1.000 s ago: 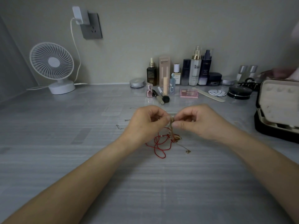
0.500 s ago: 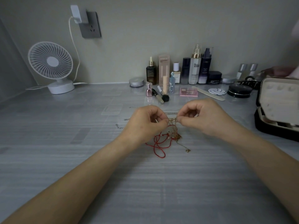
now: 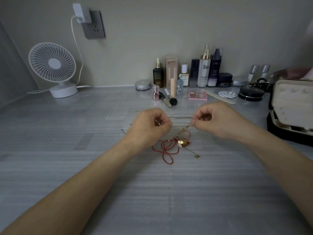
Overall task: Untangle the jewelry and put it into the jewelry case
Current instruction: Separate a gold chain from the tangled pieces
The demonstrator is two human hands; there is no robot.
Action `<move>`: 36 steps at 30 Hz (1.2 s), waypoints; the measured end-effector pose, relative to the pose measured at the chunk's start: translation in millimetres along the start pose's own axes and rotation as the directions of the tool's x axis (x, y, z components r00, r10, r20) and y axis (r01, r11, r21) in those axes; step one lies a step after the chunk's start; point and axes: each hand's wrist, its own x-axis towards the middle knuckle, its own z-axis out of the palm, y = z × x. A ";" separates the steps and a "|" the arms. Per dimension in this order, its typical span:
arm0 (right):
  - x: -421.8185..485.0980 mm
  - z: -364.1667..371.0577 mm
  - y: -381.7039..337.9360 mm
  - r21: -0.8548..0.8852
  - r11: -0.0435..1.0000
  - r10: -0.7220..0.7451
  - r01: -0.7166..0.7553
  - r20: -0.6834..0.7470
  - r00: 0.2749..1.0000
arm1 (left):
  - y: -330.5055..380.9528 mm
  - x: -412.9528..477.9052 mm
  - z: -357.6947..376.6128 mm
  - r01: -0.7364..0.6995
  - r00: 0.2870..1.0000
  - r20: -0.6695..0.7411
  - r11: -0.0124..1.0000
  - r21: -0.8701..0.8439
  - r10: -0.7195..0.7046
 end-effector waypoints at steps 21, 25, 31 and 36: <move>-1.3 -4.7 4.6 -0.294 0.944 0.151 -0.148 -0.014 0.988 | -5.6 -3.6 9.1 0.019 0.988 0.142 0.962 0.272 -0.060; -2.2 -4.2 6.8 -0.336 0.929 0.177 -0.153 0.042 0.983 | -5.3 -1.0 3.7 0.110 0.983 0.136 0.991 0.073 -0.119; -6.3 3.0 2.3 -0.244 0.969 -0.018 0.048 0.122 0.992 | -3.5 -0.2 2.4 0.108 0.989 0.102 0.994 0.015 -0.109; -8.5 20.2 -1.7 -0.282 0.934 -0.159 0.220 0.225 0.961 | -2.4 -0.4 2.3 0.146 0.981 0.132 0.989 -0.031 -0.141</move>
